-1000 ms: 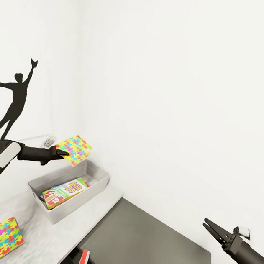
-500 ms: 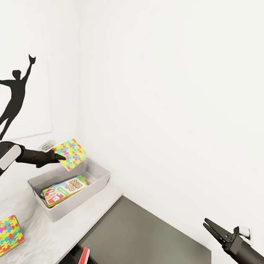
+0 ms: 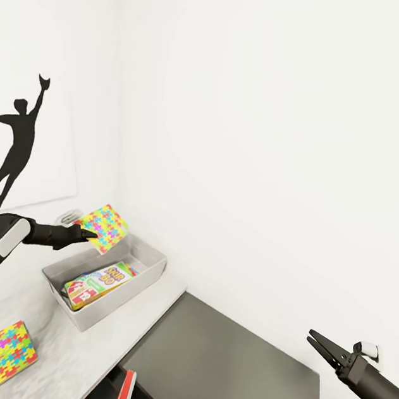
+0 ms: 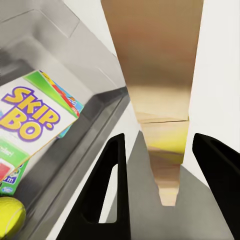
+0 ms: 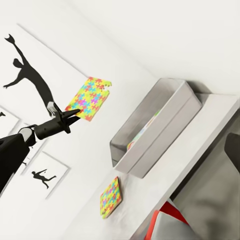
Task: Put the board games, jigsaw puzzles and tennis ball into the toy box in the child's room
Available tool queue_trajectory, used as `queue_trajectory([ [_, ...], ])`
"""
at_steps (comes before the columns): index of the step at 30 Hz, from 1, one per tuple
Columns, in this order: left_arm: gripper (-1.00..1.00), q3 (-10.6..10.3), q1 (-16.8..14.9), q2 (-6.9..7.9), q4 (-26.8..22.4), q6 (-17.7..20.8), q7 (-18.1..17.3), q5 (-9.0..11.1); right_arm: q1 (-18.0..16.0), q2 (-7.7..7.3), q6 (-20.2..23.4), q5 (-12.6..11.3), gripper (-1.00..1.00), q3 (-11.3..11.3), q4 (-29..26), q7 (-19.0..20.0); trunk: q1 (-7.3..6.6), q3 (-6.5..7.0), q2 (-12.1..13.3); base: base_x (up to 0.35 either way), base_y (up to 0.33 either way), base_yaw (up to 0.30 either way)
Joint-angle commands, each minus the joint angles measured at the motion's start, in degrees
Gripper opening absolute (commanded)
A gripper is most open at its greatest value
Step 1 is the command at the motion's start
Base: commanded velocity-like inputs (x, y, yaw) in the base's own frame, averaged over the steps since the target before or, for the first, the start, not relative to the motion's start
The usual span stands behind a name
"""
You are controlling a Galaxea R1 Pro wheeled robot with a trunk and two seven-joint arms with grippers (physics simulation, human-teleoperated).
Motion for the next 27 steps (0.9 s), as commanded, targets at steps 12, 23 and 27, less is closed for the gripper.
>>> queue_trajectory([
  [12, -1.0, -0.2, 0.0, 0.38, -0.5, -0.5, -1.5, 0.0, 0.0, 0.0, 0.1, 0.1, 1.0, 0.0, -0.1, 0.2, 0.02, -1.16, -0.1, 0.0, 0.0, 0.0],
  [23, -1.0, -0.5, 0.0, 3.4, 0.5, -0.6, -10.0, -0.3, 0.0, 0.0, 0.1, 0.1, 1.0, -1.1, -0.2, 0.2, 0.02, -2.19, -0.1, 0.0, 0.0, 0.0],
  [27, -1.0, -0.6, 0.0, 3.41, 0.6, -1.3, -10.3, -2.8, 0.1, 0.0, 0.1, 0.1, 1.0, -1.2, -0.2, 0.3, 0.02, -2.56, -0.1, 0.0, 0.0, 0.0],
])
